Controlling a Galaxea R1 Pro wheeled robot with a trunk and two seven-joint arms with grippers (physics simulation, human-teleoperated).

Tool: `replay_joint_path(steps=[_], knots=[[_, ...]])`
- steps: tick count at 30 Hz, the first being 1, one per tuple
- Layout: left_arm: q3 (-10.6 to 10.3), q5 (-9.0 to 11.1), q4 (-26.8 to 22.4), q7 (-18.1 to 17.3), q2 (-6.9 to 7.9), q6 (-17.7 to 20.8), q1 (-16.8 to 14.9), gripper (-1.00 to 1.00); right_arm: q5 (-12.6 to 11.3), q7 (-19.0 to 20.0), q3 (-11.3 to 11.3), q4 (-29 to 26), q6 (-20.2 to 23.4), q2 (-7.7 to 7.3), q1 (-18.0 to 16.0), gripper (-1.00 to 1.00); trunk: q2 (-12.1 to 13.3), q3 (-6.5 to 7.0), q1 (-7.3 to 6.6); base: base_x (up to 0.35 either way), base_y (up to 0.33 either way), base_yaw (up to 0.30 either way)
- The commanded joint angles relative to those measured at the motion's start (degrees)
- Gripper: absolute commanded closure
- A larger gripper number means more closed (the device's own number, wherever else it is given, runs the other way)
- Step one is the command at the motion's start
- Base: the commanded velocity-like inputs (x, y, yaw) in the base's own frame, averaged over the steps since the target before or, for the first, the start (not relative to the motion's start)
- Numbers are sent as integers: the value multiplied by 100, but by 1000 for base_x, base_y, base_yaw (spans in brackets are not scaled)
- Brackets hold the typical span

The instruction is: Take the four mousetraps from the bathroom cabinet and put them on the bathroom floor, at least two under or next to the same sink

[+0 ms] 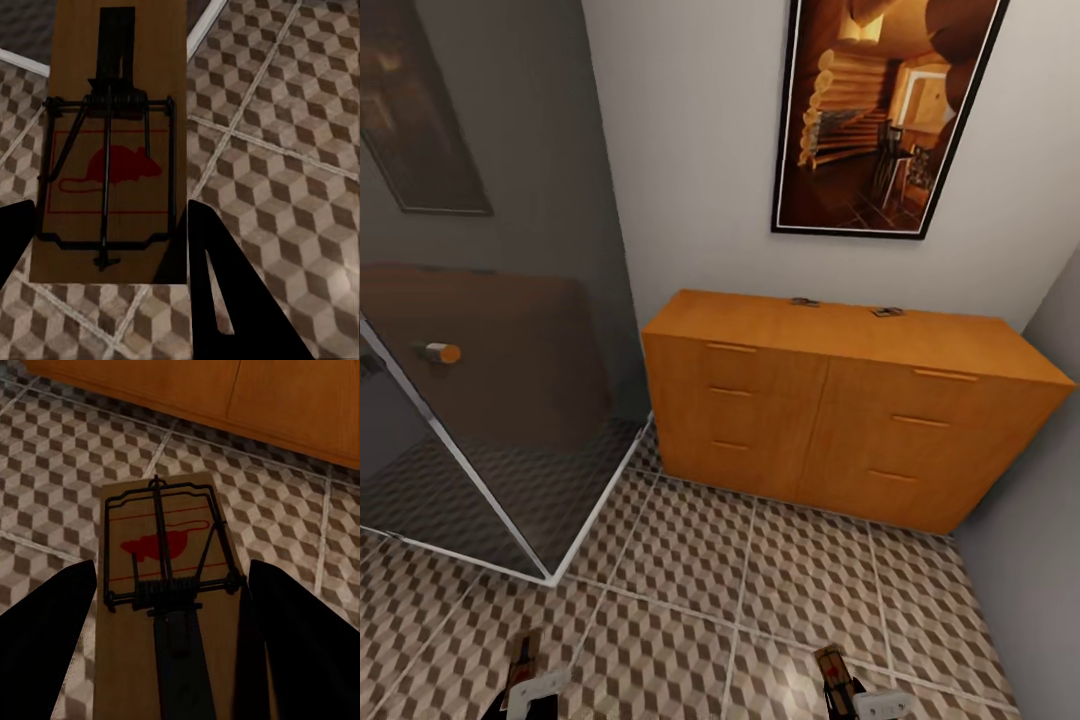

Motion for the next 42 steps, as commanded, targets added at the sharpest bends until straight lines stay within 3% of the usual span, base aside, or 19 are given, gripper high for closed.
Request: replay_joint_path(steps=[1,23,42], knots=[[-51,3,19,25,-2,-20,-9,100,14,-59,40,1,-7,-7,-3,100,-3,-10,-1,-71,46,216],[-51,3,19,29,3,-20,-9,100,14,-59,45,1,-7,-7,-3,100,-3,-104,-1,-188,160,241],[-51,3,19,29,3,-20,-9,100,14,-123,45,1,-16,1,-3,100,-3,-70,-1,-11,6,282]])
